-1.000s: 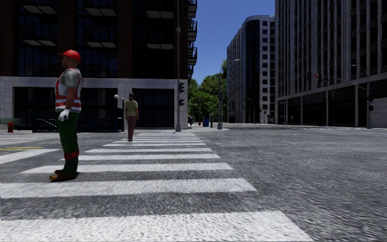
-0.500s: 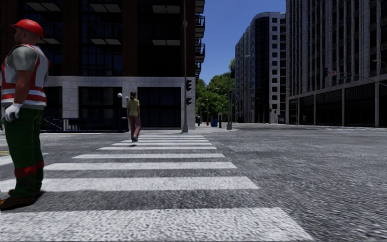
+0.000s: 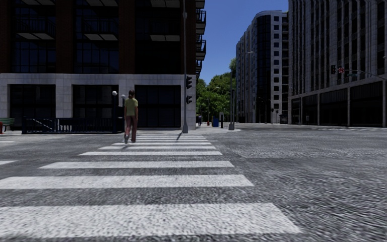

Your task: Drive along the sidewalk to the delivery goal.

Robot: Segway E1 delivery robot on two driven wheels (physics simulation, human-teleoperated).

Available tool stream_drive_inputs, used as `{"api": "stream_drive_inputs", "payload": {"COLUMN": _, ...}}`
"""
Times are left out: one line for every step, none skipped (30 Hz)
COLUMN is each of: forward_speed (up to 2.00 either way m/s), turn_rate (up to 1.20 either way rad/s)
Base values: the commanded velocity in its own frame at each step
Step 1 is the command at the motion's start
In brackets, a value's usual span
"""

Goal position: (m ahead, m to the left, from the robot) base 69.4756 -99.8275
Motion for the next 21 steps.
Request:
{"api": "stream_drive_inputs", "payload": {"forward_speed": 1.78, "turn_rate": 0.00}}
{"api": "stream_drive_inputs", "payload": {"forward_speed": 1.78, "turn_rate": 0.00}}
{"api": "stream_drive_inputs", "payload": {"forward_speed": 1.78, "turn_rate": 0.00}}
{"api": "stream_drive_inputs", "payload": {"forward_speed": 1.78, "turn_rate": 0.00}}
{"api": "stream_drive_inputs", "payload": {"forward_speed": 1.78, "turn_rate": 0.00}}
{"api": "stream_drive_inputs", "payload": {"forward_speed": 1.78, "turn_rate": 0.00}}
{"api": "stream_drive_inputs", "payload": {"forward_speed": 1.78, "turn_rate": 0.00}}
{"api": "stream_drive_inputs", "payload": {"forward_speed": 1.78, "turn_rate": 0.00}}
{"api": "stream_drive_inputs", "payload": {"forward_speed": 1.78, "turn_rate": 0.00}}
{"api": "stream_drive_inputs", "payload": {"forward_speed": 1.78, "turn_rate": 0.00}}
{"api": "stream_drive_inputs", "payload": {"forward_speed": 1.78, "turn_rate": 0.00}}
{"api": "stream_drive_inputs", "payload": {"forward_speed": 1.78, "turn_rate": 0.00}}
{"api": "stream_drive_inputs", "payload": {"forward_speed": 1.78, "turn_rate": 0.00}}
{"api": "stream_drive_inputs", "payload": {"forward_speed": 1.78, "turn_rate": 0.00}}
{"api": "stream_drive_inputs", "payload": {"forward_speed": 1.78, "turn_rate": 0.00}}
{"api": "stream_drive_inputs", "payload": {"forward_speed": 1.78, "turn_rate": 0.00}}
{"api": "stream_drive_inputs", "payload": {"forward_speed": 1.78, "turn_rate": 0.05}}
{"api": "stream_drive_inputs", "payload": {"forward_speed": 1.78, "turn_rate": 0.18}}
{"api": "stream_drive_inputs", "payload": {"forward_speed": 1.78, "turn_rate": 0.18}}
{"api": "stream_drive_inputs", "payload": {"forward_speed": 1.78, "turn_rate": 0.33}}
{"api": "stream_drive_inputs", "payload": {"forward_speed": 1.78, "turn_rate": 0.55}}
